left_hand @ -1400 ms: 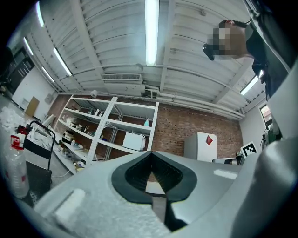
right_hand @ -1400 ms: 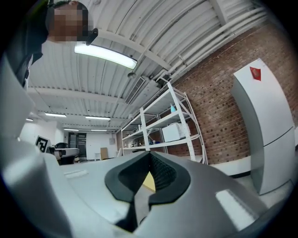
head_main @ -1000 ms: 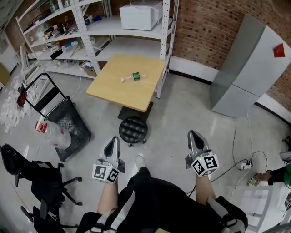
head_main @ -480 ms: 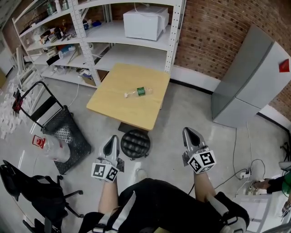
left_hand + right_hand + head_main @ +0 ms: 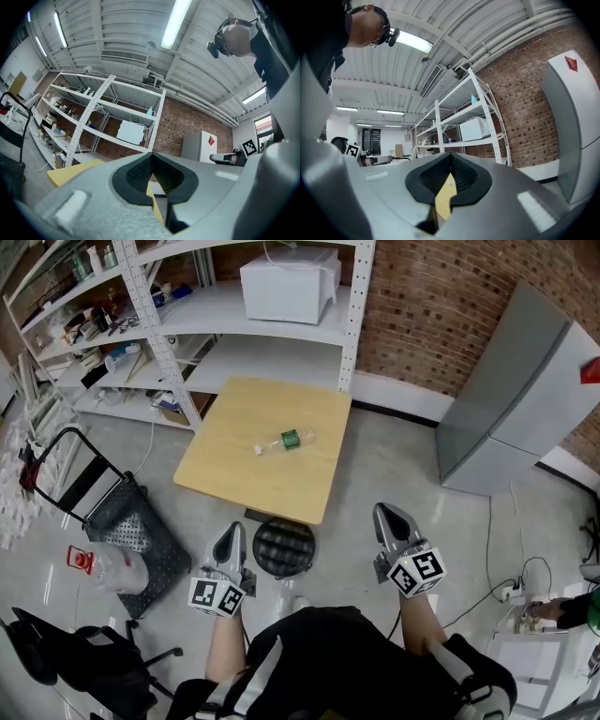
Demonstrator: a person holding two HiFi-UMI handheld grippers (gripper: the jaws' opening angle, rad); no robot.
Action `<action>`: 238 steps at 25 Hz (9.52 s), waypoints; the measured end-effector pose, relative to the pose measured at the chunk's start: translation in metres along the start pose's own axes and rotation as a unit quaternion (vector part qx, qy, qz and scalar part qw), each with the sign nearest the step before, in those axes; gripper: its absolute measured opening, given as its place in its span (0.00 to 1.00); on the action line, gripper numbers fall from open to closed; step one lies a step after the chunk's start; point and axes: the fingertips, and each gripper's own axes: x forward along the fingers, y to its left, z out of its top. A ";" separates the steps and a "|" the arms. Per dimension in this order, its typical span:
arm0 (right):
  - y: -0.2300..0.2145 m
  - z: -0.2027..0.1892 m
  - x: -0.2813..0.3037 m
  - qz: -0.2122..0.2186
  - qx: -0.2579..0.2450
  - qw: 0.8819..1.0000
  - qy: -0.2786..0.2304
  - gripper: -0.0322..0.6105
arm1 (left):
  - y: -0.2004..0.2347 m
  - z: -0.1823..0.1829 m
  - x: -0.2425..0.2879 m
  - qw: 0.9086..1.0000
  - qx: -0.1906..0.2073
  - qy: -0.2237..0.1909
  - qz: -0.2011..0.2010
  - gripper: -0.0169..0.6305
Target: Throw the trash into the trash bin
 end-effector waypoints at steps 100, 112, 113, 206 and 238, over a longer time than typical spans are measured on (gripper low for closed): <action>0.163 -0.094 0.205 0.684 -0.059 0.703 0.185 0.55 | -0.070 -0.005 -0.064 0.821 0.118 -0.091 0.552 0.03; 0.196 -0.066 0.038 0.790 0.002 0.585 0.185 0.55 | -0.198 -0.008 -0.147 0.759 0.113 -0.146 0.624 0.03; 0.198 -0.066 0.026 0.796 0.005 0.575 0.188 0.55 | -0.208 -0.010 -0.154 0.752 0.114 -0.148 0.632 0.03; 0.206 -0.037 -0.858 0.964 -0.006 -0.229 0.139 0.55 | -0.993 -0.210 -0.369 -0.088 0.128 -0.217 0.964 0.03; 0.234 -0.190 -1.021 0.932 -0.194 -0.272 0.139 0.55 | -1.042 -0.313 -0.539 -0.093 0.031 -0.308 0.946 0.03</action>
